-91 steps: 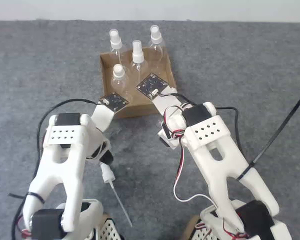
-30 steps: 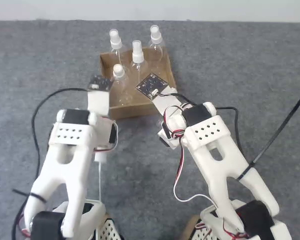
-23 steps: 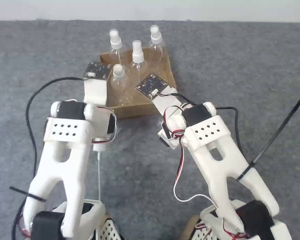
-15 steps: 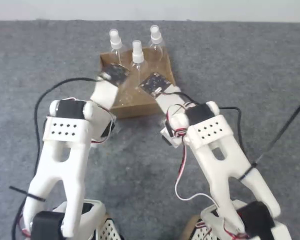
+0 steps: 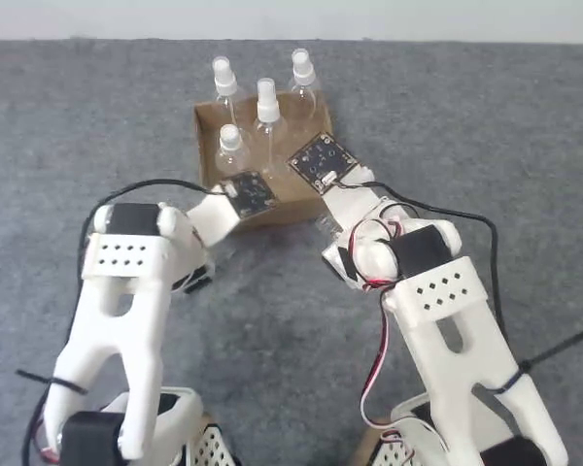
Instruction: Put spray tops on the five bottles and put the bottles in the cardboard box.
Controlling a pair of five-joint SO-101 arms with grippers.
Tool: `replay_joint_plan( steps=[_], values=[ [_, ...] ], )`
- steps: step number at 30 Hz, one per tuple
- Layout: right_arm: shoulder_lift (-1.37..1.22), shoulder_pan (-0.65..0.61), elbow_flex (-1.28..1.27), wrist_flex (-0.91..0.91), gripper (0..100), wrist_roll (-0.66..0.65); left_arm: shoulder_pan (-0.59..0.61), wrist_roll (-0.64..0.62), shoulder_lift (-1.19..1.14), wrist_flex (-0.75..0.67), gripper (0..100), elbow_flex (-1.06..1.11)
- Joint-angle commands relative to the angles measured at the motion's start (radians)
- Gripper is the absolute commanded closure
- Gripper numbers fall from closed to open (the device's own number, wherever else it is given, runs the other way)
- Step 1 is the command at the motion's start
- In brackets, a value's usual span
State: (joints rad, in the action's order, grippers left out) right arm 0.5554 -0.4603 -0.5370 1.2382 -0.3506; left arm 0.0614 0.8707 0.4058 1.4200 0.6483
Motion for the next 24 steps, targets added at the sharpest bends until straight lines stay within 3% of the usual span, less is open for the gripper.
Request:
replay_joint_plan(
  steps=[1, 19, 24],
  values=[
    [0.048, 0.013, 0.012, -0.008, 99.1, -0.011, 0.046, -0.005, 0.025, 0.008, 79, -0.045],
    [0.048, 0.013, 0.012, -0.008, 99.1, -0.011, 0.025, -0.006, 0.014, 0.006, 83, 0.094],
    [0.048, 0.013, 0.012, -0.008, 99.1, -0.011, 0.006, -0.167, 0.014, -0.106, 83, 0.189]
  ],
)
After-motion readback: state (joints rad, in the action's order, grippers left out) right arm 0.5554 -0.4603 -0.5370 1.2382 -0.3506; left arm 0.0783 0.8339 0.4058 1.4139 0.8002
